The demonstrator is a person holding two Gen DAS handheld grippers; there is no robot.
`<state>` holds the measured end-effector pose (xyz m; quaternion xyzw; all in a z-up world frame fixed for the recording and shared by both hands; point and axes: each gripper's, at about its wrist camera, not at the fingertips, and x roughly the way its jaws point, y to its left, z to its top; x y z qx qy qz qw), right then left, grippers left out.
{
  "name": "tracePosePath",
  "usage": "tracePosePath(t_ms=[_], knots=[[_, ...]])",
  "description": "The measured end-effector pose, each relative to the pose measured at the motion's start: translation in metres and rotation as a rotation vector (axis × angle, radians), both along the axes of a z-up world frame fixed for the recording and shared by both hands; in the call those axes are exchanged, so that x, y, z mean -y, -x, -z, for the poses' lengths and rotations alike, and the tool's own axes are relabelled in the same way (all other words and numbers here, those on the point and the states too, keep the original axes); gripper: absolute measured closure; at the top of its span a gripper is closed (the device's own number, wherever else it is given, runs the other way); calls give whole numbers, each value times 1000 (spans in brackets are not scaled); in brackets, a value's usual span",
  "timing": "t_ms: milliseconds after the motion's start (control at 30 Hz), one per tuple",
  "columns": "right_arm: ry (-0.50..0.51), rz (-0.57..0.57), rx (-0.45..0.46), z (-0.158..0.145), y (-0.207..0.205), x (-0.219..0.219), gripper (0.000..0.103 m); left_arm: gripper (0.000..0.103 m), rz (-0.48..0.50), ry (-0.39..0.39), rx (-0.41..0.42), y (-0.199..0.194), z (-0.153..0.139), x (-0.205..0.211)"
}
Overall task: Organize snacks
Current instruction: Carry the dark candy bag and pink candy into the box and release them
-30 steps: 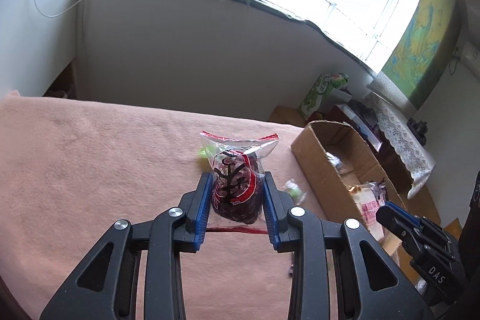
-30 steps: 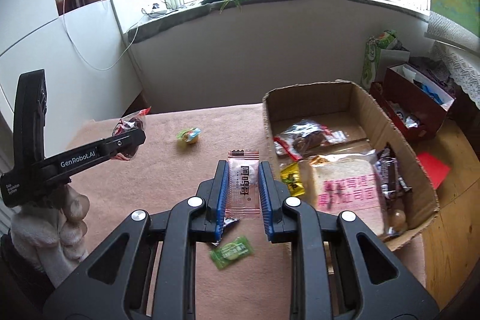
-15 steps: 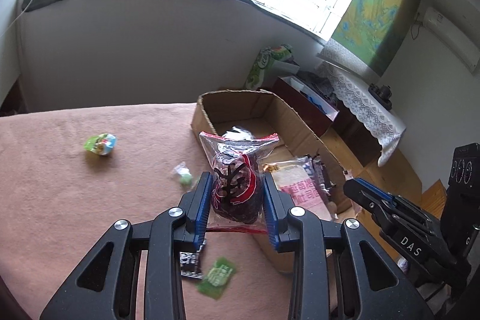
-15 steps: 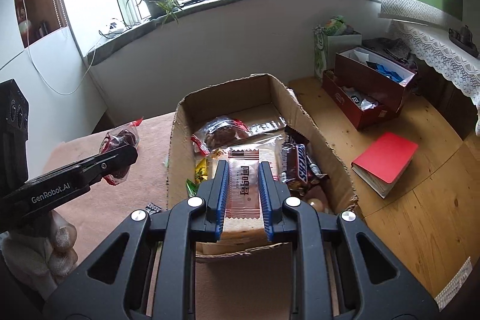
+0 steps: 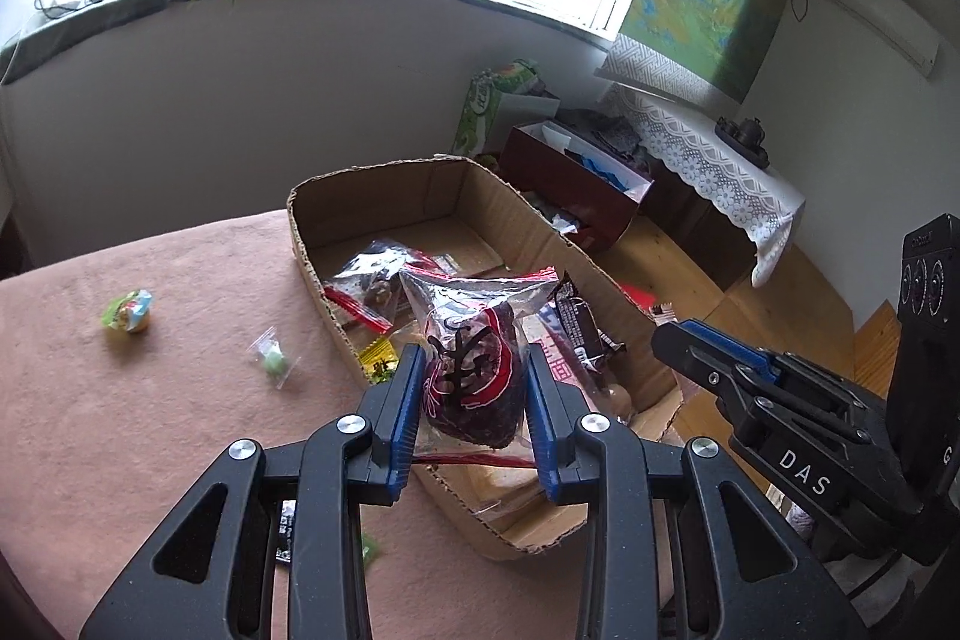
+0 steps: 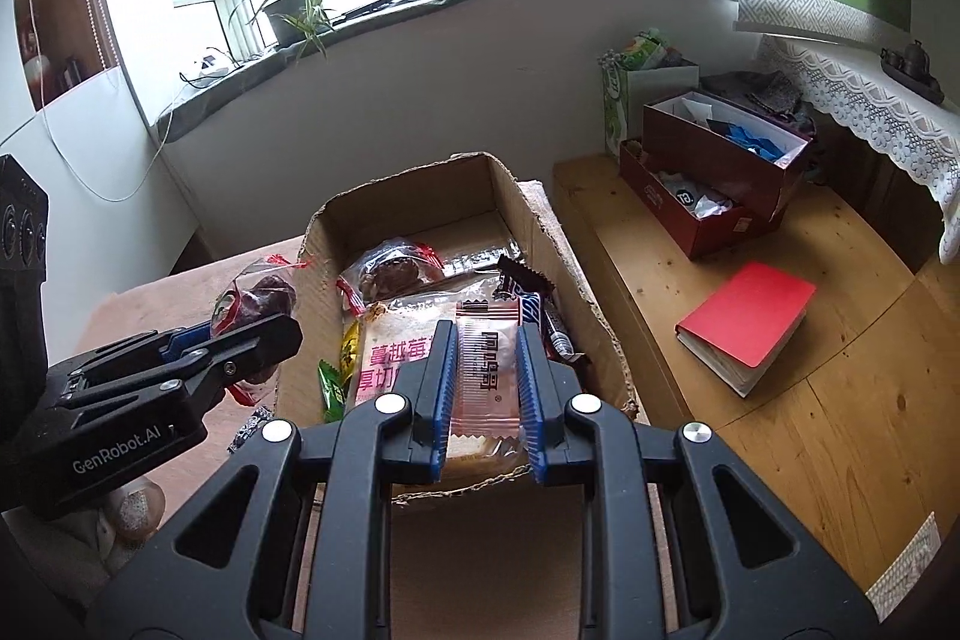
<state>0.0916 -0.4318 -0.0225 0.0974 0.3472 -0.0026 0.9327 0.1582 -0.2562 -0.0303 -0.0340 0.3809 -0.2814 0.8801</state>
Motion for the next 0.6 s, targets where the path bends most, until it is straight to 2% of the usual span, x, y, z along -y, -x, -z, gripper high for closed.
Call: tracePosePath(t_ms=[600], knots=[[-5,-2,-27,10,-12,8,82,72,16,-69,-16,-10,10,24]])
